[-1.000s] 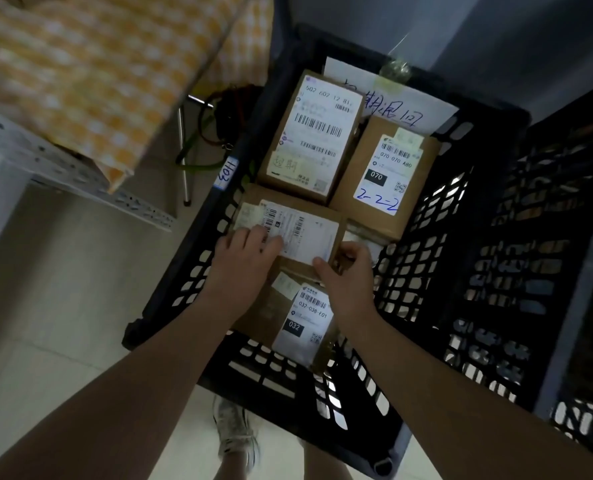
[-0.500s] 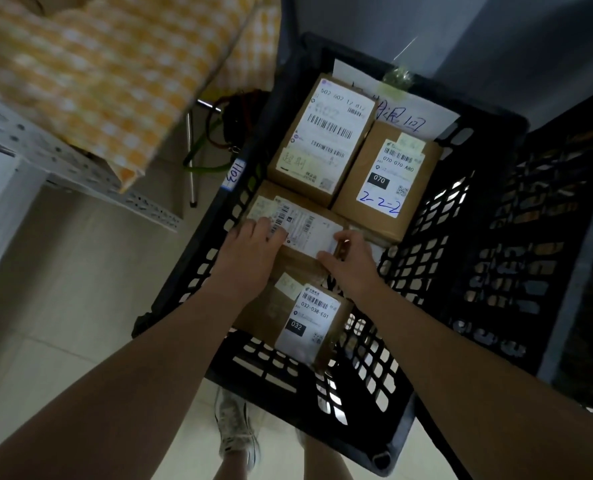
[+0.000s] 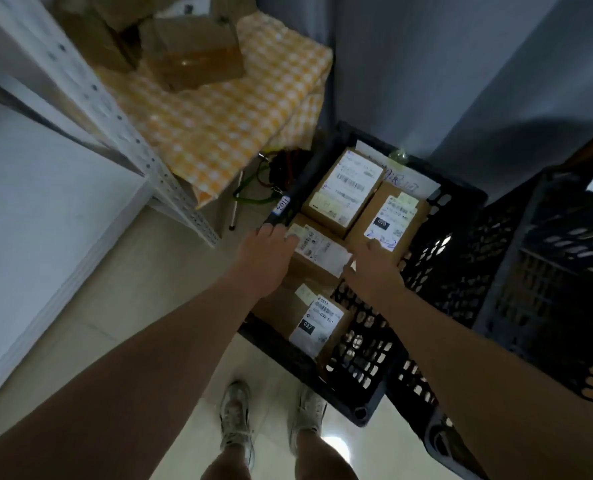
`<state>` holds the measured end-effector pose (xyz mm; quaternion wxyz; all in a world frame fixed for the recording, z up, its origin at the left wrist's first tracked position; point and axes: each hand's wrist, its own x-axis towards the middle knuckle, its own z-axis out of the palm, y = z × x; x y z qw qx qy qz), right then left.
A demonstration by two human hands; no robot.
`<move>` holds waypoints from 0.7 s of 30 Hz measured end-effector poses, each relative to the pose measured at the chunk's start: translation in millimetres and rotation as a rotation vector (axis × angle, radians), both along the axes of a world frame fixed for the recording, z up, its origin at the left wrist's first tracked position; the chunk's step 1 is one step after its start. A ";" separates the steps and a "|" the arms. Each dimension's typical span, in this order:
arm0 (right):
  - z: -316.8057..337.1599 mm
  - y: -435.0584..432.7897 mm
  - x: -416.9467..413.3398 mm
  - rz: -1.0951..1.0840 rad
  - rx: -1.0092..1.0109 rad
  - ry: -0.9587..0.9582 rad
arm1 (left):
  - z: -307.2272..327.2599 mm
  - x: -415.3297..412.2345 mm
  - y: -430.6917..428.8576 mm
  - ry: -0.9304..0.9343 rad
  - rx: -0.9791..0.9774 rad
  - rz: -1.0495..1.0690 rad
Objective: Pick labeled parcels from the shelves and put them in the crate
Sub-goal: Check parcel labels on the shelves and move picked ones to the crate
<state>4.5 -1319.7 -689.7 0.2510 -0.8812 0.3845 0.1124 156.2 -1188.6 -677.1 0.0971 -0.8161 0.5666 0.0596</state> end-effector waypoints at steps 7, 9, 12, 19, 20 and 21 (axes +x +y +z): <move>164.6 36.7 42.4 0.317 -0.222 -0.175 | 169.5 16.5 77.5 -0.179 -0.221 0.096; 210.4 54.4 60.0 0.407 -0.266 -0.262 | 223.9 21.3 108.6 -0.244 -0.282 0.119; 273.7 89.4 86.1 0.548 -0.333 -0.425 | 294.2 28.1 161.2 -0.335 -0.296 0.199; 376.8 233.1 126.8 0.769 -0.351 -0.801 | 395.4 13.7 302.1 -0.512 -0.381 0.434; 385.3 260.3 128.6 0.807 -0.344 -0.841 | 403.2 8.7 326.8 -0.538 -0.391 0.466; 392.2 288.4 130.5 0.848 -0.337 -0.880 | 410.1 3.2 352.5 -0.560 -0.399 0.496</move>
